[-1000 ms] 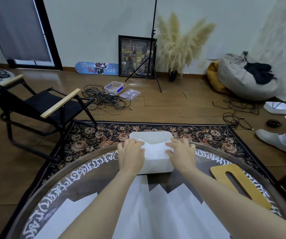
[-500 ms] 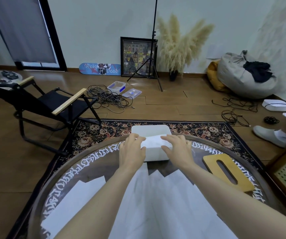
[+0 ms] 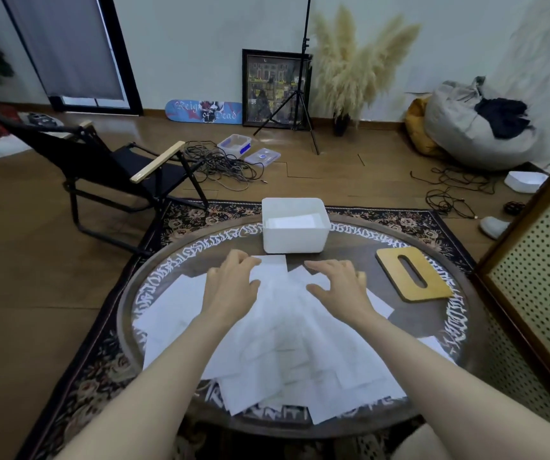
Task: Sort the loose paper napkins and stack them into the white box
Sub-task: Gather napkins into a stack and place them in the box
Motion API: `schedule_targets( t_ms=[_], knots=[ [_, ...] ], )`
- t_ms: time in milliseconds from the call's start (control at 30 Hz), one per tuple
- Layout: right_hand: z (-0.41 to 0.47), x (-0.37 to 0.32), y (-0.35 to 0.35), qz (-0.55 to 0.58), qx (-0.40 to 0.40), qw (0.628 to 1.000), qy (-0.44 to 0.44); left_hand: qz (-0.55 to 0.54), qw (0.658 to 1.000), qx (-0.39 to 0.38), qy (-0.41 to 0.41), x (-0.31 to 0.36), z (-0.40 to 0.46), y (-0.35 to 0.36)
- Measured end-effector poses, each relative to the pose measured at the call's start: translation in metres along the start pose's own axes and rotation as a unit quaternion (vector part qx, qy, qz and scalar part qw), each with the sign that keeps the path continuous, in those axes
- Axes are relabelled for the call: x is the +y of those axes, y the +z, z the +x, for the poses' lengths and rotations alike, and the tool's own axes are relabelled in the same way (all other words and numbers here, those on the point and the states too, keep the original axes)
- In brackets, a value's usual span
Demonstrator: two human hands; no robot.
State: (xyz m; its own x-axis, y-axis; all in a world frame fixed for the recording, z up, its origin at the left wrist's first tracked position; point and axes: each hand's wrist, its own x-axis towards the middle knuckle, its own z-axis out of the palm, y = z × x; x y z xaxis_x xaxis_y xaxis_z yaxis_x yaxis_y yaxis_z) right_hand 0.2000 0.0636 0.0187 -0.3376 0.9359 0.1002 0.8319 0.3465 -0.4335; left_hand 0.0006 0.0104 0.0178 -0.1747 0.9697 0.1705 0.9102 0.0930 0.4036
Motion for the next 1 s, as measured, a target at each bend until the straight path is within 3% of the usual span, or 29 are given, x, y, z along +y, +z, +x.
schedule_targets(
  t_ms=[333,533,733,1000],
  knots=[
    [-0.057,0.001,0.012,-0.158,-0.159,0.974,-0.021,0.152,0.985,-0.066,0.045,-0.001,-0.069,-0.005],
    [-0.079,0.017,0.040,-0.227,-0.234,0.945,-0.025,0.157,0.978,-0.124,0.067,-0.001,-0.098,0.019],
    [-0.078,0.039,0.050,-0.248,-0.195,0.948,-0.048,0.172,0.966,-0.161,0.108,0.000,-0.095,0.033],
    [-0.067,0.048,0.035,-0.104,-0.175,0.979,-0.028,0.131,0.971,-0.159,0.124,-0.001,-0.080,0.034]
  ],
)
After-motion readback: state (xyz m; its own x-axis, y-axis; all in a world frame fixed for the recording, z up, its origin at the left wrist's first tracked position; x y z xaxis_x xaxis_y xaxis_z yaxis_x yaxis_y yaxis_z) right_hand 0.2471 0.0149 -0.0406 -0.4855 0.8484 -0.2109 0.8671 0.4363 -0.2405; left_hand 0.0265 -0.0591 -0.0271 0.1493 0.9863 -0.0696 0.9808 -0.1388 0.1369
